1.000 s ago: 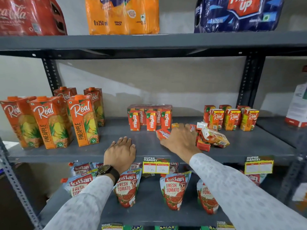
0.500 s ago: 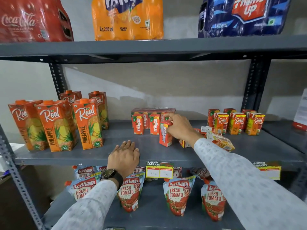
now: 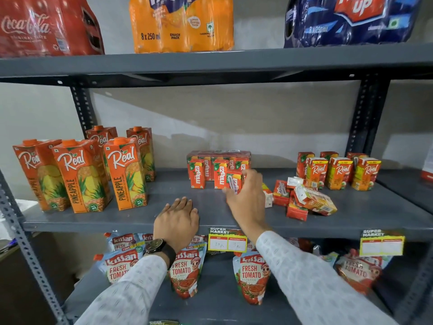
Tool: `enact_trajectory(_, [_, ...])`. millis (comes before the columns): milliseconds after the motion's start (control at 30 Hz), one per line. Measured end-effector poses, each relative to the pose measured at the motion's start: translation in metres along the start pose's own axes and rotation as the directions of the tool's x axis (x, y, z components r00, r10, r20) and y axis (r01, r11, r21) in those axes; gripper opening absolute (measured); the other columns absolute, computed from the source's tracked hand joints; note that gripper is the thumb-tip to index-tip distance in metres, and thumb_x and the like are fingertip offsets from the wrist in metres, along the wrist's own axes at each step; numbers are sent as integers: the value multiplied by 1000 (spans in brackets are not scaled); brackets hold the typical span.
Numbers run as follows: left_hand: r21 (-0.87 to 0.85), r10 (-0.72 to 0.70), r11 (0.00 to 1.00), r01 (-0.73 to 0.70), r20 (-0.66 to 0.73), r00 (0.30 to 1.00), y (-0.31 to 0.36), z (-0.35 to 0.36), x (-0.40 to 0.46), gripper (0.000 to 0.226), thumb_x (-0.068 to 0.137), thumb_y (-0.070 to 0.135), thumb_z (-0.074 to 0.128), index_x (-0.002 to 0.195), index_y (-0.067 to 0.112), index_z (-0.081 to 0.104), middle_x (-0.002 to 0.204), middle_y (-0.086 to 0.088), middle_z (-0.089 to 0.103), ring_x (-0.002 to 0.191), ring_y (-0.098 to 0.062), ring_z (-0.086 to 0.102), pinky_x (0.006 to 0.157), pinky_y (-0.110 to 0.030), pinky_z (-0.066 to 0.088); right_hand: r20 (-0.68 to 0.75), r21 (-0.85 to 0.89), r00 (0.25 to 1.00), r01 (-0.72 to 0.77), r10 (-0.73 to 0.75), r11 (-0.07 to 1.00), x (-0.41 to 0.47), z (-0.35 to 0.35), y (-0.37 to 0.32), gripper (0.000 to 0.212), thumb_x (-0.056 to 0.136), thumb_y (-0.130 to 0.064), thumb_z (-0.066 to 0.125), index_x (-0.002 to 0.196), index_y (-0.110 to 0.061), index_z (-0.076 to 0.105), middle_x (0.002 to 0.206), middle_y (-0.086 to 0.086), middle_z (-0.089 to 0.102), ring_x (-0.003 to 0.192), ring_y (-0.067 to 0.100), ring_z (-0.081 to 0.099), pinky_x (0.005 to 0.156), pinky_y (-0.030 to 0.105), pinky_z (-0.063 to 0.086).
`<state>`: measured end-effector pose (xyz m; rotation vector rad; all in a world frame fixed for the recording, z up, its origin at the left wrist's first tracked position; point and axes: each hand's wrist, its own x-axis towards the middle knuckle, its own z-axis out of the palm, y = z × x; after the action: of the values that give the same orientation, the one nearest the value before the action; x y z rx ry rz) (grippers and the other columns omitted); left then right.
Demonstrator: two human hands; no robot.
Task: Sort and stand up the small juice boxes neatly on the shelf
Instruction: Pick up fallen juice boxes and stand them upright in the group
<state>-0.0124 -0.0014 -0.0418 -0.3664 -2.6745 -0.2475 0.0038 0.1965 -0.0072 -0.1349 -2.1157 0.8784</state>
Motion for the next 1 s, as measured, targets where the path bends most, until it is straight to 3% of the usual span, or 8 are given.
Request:
enact_trajectory(133, [5, 4, 1000, -4, 3, 1000, 0, 0, -1, 66, 97, 45, 14, 145, 16, 49, 153, -5, 47, 144, -20, 39, 120, -39, 26, 51, -66, 995, -83, 87, 994, -1, 16, 1, 100, 70, -58, 87, 143, -22, 30, 129, 4, 52, 116, 20, 59, 88, 33, 56])
enact_trajectory(233, [8, -1, 1000, 1, -5, 1000, -1, 1, 0, 67, 97, 45, 13, 144, 17, 50, 152, -4, 48, 143, -19, 40, 119, -38, 26, 51, -82, 993, -105, 110, 991, 13, 13, 2, 91, 71, -54, 88, 135, -21, 33, 127, 5, 59, 112, 24, 67, 84, 38, 61])
enact_trajectory(300, [11, 3, 1000, -3, -11, 1000, -1, 1, 0, 72, 95, 47, 8, 144, 17, 51, 152, -4, 48, 143, -19, 40, 119, -38, 26, 80, -52, 992, -98, 102, 994, 15, 13, 4, 82, 74, -48, 88, 131, -22, 35, 127, 4, 62, 112, 23, 68, 84, 33, 59])
enact_trajectory(467, [10, 7, 1000, -6, -28, 1000, -1, 2, 2, 75, 93, 48, 6, 141, 16, 54, 150, -5, 51, 141, -20, 43, 118, -40, 29, 240, 151, 960, -184, 145, 971, 21, 12, 16, 69, 80, -32, 87, 131, -27, 42, 124, -4, 65, 115, 19, 67, 84, 27, 53])
enact_trajectory(533, [11, 6, 1000, -5, -27, 1000, -2, 3, 2, 74, 94, 48, 7, 141, 16, 54, 150, -5, 51, 141, -21, 44, 118, -40, 30, 270, 185, 949, -216, 162, 959, 23, 12, 17, 74, 76, -35, 89, 133, -26, 43, 122, -6, 62, 115, 18, 65, 84, 25, 51])
enact_trajectory(667, [16, 7, 1000, -7, -28, 1000, -1, 4, 1, 71, 95, 47, 10, 140, 16, 56, 148, -6, 53, 140, -21, 45, 117, -40, 31, 220, 61, 962, -179, 162, 982, 22, 19, 15, 86, 66, -58, 89, 131, -28, 40, 130, -3, 62, 115, 19, 63, 92, 38, 54])
enact_trajectory(867, [14, 8, 1000, -8, -36, 999, 0, 2, 1, 71, 95, 46, 11, 139, 15, 57, 147, -6, 54, 139, -22, 47, 116, -41, 33, 336, 149, 931, -200, 141, 968, 25, 17, 21, 68, 78, -39, 86, 133, -27, 49, 124, -5, 68, 113, 19, 67, 95, 39, 56])
enact_trajectory(1000, [19, 7, 1000, -6, -26, 1000, 0, 3, 1, 71, 96, 47, 10, 140, 16, 56, 148, -6, 53, 139, -21, 46, 116, -40, 32, 248, 42, 954, -181, 166, 983, 20, 18, 12, 93, 62, -67, 86, 134, -30, 39, 131, -3, 61, 117, 19, 62, 95, 42, 56])
